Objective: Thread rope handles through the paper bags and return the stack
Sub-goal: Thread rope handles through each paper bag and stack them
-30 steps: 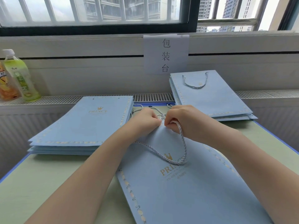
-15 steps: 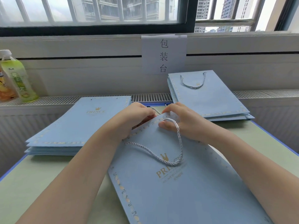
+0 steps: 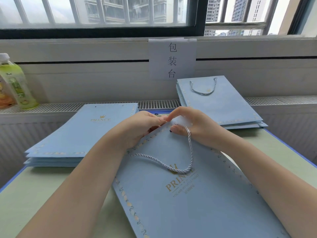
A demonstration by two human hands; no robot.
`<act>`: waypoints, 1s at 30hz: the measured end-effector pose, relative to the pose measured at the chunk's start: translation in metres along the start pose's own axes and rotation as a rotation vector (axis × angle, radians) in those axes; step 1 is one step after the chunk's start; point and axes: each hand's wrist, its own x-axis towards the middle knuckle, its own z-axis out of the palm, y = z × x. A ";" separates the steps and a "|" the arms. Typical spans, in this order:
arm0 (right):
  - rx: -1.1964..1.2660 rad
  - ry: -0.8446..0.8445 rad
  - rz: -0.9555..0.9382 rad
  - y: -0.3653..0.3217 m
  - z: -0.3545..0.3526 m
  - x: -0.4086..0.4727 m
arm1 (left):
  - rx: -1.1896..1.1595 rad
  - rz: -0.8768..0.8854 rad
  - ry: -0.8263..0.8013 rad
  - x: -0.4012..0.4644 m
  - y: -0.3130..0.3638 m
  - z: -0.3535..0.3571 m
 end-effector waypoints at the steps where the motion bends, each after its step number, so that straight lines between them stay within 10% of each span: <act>1: -0.013 0.015 0.000 -0.001 0.000 0.000 | 0.000 0.012 0.001 0.001 -0.001 0.000; 15: -0.049 0.038 0.004 0.002 0.006 0.001 | 0.115 0.093 0.243 0.006 -0.003 0.004; 30: 0.019 0.196 -0.040 0.001 0.007 0.003 | 0.160 0.081 -0.017 -0.004 0.001 0.004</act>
